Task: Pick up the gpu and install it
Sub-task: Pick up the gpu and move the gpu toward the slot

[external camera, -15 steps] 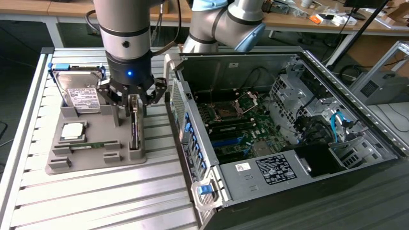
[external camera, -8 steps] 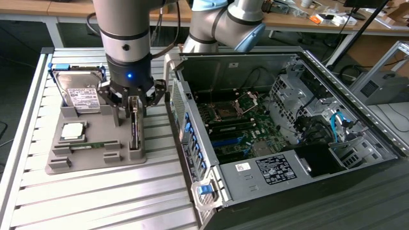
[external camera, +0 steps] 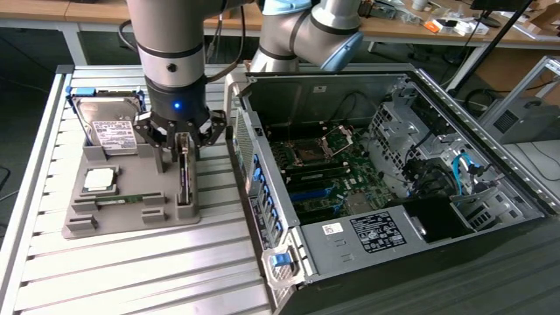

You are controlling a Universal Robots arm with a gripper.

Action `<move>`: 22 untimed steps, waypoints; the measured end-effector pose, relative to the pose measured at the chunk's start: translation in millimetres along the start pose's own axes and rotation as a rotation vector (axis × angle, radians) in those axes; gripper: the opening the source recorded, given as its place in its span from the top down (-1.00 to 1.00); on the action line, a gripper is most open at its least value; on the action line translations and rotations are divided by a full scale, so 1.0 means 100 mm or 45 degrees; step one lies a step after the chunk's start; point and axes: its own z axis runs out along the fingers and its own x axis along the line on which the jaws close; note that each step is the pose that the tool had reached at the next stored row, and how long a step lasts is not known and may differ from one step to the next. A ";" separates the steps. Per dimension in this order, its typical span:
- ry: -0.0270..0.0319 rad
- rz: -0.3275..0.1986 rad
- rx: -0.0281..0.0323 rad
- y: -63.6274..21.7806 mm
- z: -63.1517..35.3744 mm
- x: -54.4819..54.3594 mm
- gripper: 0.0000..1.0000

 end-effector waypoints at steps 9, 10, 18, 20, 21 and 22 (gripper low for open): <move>0.0002 0.000 0.0001 0.052 0.084 0.02 0.13; 0.0001 0.000 0.0001 0.053 0.097 0.03 0.13; 0.0002 0.000 0.0002 0.050 0.188 0.04 0.13; 0.0002 0.000 0.0002 0.049 0.214 0.04 0.13; 0.0002 0.000 0.0001 0.048 0.225 0.04 0.13; 0.0002 0.000 0.0001 0.048 0.236 0.04 0.13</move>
